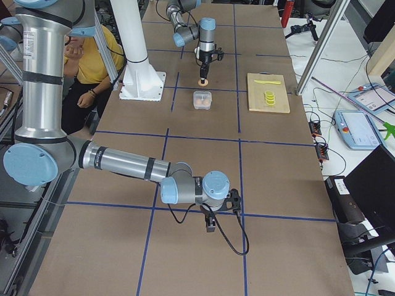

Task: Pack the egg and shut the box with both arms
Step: 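Lift the egg and carry it with the left gripper to the carton, then lower the egg into an empty carton slot and open the left gripper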

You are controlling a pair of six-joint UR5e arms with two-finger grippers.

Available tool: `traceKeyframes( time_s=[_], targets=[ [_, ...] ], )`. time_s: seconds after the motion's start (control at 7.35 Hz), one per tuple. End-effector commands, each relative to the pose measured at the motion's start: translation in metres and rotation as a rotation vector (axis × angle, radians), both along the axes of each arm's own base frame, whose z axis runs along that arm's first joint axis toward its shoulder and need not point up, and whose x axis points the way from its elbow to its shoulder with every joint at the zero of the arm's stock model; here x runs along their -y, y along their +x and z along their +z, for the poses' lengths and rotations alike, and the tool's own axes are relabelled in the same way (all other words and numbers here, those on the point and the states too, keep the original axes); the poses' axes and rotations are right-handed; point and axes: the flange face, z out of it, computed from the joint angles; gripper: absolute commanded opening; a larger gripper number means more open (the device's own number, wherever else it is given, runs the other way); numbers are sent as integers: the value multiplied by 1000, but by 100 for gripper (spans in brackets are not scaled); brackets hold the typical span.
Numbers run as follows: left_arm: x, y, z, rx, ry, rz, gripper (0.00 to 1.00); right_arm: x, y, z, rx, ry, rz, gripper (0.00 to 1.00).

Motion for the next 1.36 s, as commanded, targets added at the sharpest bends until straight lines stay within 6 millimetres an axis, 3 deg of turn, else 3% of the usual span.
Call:
traceKeyframes(
  time_s=[0.0,1.23],
  targets=[
    [-1,16,-8,6,3,5,0,0,0,0,0,0,0,100],
    [4,37,-5,20,0,11,0,0,0,0,0,0,0,100]
  ],
)
